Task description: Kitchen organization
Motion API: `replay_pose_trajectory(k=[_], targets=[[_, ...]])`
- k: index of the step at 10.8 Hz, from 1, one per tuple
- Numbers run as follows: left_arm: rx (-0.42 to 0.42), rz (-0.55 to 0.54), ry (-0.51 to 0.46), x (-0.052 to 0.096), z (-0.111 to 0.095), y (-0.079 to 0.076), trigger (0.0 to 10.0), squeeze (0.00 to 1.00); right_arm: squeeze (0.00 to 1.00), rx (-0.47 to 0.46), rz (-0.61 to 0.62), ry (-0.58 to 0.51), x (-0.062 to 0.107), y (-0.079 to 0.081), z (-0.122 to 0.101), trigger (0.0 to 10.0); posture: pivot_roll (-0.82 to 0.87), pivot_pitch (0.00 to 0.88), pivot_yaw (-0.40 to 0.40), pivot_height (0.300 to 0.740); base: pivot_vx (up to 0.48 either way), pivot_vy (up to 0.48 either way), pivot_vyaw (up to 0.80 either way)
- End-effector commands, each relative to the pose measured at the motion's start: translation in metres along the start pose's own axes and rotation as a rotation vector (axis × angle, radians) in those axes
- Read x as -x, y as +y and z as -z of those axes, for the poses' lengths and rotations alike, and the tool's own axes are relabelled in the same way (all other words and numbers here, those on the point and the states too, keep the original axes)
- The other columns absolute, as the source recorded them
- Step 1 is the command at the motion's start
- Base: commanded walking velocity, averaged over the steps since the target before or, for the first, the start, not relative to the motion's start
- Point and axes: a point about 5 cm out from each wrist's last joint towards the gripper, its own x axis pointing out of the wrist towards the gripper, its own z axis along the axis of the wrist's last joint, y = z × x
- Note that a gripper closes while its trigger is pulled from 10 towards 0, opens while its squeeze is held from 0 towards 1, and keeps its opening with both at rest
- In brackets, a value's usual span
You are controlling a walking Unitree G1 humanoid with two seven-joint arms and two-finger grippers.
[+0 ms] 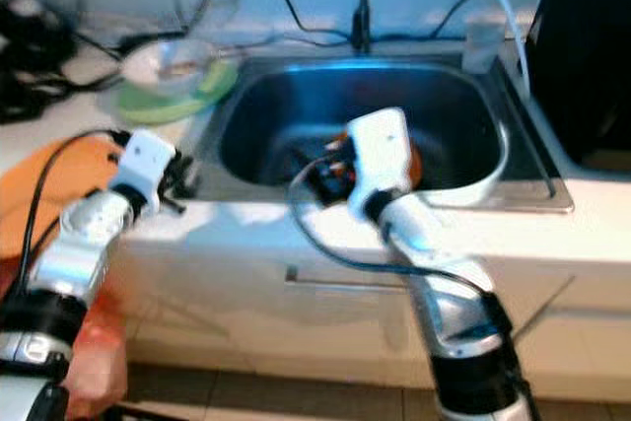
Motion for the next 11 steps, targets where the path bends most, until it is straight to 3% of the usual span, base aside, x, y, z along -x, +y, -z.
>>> replay_pose_trajectory(k=[1,7,9,10,11], targets=[[0.011,0.008,0.016,0.0,0.004,-0.002,10.0,0.0,0.44,0.01,0.002,-0.012,0.0,-0.001,-0.004,10.0,-0.05,0.0,0.124,0.74,0.0,0.0,0.0],[0.071,0.028,-0.231,-0.006,-0.06,-0.018,10.0,0.0,0.44,0.015,0.001,-0.022,-0.002,-0.002,-0.006,10.0,-0.04,0.0,0.117,0.74,0.0,0.0,0.0],[0.049,-0.116,-0.362,0.001,-0.087,-0.015,10.0,0.0,0.44,0.006,0.002,-0.063,-0.004,-0.002,-0.013,10.0,-0.03,0.0,0.11,0.74,0.0,0.0,0.0],[0.035,-0.15,-0.363,0.004,-0.087,-0.015,10.0,0.0,0.43,0.007,-0.002,-0.063,-0.005,-0.001,-0.013,10.0,-0.03,0.0,0.108,0.74,0.0,0.0,0.0],[-0.018,-0.19,-0.324,0.016,-0.073,-0.015,10.0,0.0,0.44,0.005,-0.015,-0.058,-0.008,0.0,-0.011,10.0,0.01,0.0,0.096,0.74,0.0,0.0,0.0]])
